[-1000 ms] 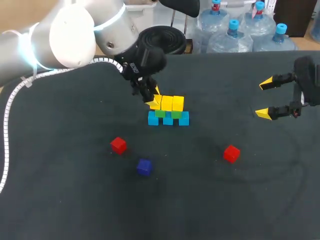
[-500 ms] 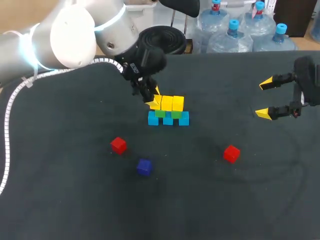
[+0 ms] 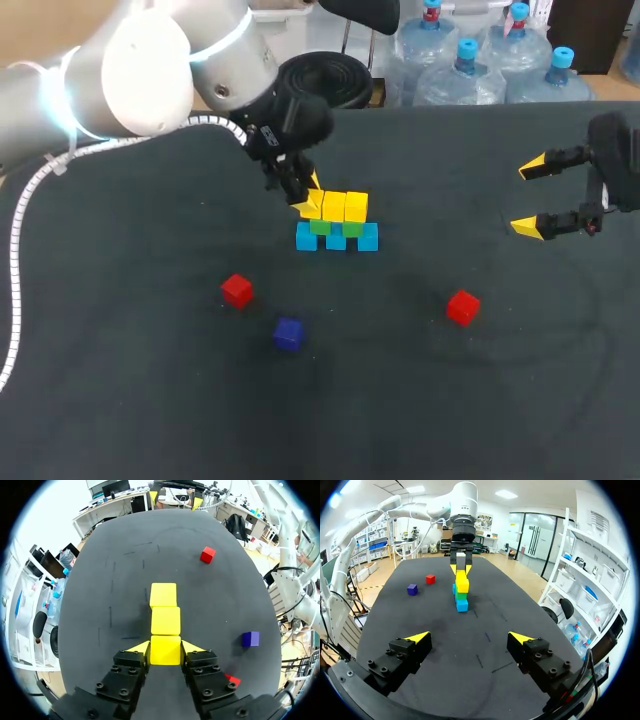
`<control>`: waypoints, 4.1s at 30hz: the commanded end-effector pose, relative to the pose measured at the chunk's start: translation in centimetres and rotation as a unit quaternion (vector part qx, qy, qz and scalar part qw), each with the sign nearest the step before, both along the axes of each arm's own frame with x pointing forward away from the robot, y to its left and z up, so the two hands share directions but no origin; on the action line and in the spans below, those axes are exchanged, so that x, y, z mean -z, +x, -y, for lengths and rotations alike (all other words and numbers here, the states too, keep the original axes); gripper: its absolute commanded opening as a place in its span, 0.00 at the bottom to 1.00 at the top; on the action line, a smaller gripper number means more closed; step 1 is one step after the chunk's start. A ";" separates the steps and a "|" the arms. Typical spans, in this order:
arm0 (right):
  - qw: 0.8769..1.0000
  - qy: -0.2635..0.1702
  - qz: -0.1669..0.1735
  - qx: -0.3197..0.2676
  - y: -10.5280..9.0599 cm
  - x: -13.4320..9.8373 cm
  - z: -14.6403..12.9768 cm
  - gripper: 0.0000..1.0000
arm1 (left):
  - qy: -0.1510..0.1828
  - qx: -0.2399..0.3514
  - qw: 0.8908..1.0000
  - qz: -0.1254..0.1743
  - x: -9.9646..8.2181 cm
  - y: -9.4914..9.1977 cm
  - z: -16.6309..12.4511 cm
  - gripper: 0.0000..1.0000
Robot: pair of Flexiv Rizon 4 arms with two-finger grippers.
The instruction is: Place the blue cubes, place green cubes on the blue cubes, place the yellow cubes on the green cubes, then place the red cubes on the yellow cubes, and place purple cube on the red cubes.
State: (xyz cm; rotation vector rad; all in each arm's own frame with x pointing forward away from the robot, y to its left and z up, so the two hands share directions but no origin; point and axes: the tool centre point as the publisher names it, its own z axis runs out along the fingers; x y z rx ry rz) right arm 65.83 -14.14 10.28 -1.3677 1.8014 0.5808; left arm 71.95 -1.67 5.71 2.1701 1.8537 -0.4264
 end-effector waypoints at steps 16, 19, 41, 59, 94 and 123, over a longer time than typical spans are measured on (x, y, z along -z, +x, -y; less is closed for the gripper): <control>1.000 0.001 0.001 0.000 0.0 0.1 0.0 1.00 | 0.003 0.002 1.000 -0.004 0.1 0.3 0.1 0.19; 1.000 0.001 0.001 0.000 0.0 0.1 0.0 1.00 | 0.003 0.003 1.000 -0.004 0.1 0.4 0.2 0.20; 1.000 0.001 0.001 0.000 0.0 0.1 0.0 1.00 | 0.004 0.002 1.000 -0.008 0.2 0.4 0.3 1.00; 1.000 0.001 0.001 0.000 0.0 0.1 0.0 1.00 | -0.010 0.006 1.000 0.006 -1.7 0.8 -0.8 1.00; 1.000 0.001 0.001 0.000 0.0 0.1 0.0 1.00 | -0.051 0.004 0.998 0.022 0.4 1.9 -5.8 0.00; 1.000 0.001 0.001 0.000 0.0 0.1 0.0 1.00 | -0.040 0.019 0.999 0.014 1.2 1.6 -3.7 0.00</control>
